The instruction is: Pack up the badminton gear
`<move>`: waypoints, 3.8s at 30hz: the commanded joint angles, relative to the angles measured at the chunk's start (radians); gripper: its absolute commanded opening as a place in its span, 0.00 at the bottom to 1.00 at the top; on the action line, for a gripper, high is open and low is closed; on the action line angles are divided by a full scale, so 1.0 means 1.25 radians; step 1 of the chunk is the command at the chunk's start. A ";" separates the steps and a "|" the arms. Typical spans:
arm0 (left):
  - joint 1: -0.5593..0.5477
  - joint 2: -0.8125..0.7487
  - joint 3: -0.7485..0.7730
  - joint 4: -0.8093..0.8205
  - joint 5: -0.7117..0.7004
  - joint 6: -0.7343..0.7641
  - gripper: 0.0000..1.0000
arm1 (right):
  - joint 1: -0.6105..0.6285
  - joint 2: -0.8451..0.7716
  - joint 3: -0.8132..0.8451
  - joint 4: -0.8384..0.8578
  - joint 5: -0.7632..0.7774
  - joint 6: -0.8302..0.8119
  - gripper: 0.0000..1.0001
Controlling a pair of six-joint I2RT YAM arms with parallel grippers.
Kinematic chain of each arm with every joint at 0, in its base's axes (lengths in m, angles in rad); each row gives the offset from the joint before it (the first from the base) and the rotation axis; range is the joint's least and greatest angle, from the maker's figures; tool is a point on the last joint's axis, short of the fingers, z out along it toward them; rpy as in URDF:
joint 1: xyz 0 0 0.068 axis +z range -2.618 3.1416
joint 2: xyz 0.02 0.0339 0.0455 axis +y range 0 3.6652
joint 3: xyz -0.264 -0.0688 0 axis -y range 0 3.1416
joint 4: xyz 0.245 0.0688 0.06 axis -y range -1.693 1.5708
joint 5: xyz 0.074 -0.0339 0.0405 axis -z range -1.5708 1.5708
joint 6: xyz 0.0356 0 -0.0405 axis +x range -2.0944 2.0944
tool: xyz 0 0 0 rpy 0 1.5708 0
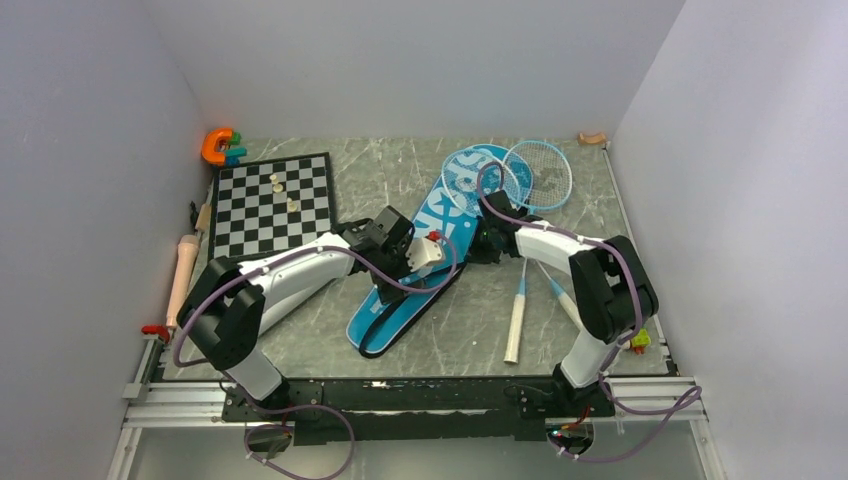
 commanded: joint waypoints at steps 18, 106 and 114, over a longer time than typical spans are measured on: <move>-0.078 0.197 0.129 0.091 -0.035 -0.092 1.00 | 0.048 -0.099 -0.015 0.030 -0.082 0.080 0.00; 0.112 -0.117 0.129 -0.222 0.319 -0.155 0.00 | -0.240 0.078 0.125 0.071 0.126 0.095 0.75; 0.164 -0.114 0.136 -0.230 0.356 -0.172 0.00 | -0.222 -0.052 0.019 0.101 0.016 0.104 0.84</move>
